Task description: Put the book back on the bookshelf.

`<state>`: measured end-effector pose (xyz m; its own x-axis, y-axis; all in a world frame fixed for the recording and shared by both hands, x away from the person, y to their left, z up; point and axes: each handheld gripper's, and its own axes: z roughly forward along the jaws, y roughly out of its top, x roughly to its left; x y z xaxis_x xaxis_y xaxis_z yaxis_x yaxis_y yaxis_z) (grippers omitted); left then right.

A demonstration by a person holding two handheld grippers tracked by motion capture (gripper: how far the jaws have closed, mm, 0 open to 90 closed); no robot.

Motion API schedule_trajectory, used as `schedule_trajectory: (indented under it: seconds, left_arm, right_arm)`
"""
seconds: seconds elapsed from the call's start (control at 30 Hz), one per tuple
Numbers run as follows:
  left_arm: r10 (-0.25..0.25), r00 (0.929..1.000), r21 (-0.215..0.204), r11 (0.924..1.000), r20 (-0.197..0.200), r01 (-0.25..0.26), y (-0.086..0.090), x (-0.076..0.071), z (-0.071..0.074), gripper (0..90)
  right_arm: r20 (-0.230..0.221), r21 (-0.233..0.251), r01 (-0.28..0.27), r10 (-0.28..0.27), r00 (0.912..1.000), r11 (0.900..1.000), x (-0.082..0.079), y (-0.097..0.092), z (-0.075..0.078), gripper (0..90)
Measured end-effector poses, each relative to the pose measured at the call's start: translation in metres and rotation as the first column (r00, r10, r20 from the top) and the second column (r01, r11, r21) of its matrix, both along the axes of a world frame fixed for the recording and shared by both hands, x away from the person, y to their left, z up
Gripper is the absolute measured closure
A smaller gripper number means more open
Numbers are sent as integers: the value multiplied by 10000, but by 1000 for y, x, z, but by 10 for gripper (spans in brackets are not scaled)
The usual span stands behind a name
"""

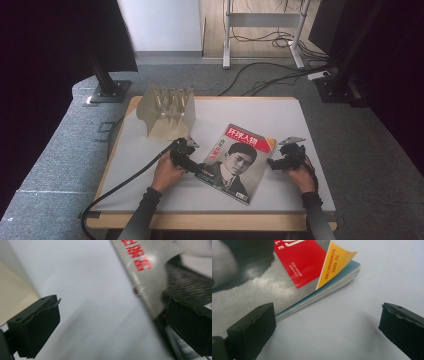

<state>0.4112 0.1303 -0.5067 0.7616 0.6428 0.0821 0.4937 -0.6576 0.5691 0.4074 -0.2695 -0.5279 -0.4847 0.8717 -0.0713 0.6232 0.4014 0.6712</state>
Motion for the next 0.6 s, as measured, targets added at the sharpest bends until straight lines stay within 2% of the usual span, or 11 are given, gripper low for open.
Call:
schedule_trajectory:
  seconds: [0.17, 0.23, 0.33, 0.47, 0.6]
  left_arm:
    - [476, 9988, 209, 9986, 83, -477, 10, 4, -5, 0]
    - [515, 9986, 152, 9986, -86, -513, 11, 6, -9, 0]
    - [317, 9983, -433, 9985, -499, -338, 11, 6, -12, 0]
    - [205, 9996, -318, 9993, -216, -212, 7, -5, -12, 0]
    - [-138, 9988, -648, 9978, -477, 107, 8, -24, -14, 0]
  right_arm:
    - [-94, 9, 98, -98, 9999, 10000, 9, 2, 0, 0]
    - [-94, 6, 104, -104, 9999, 9999, 11, 2, 0, 0]
    - [-154, 110, 124, -122, 9998, 9999, 13, 2, 0, 2]
    - [-274, 425, -21, 33, 9996, 9991, 15, -1, -1, 33]
    - [-280, 575, -173, 189, 9994, 9982, 17, 1, -1, 61]
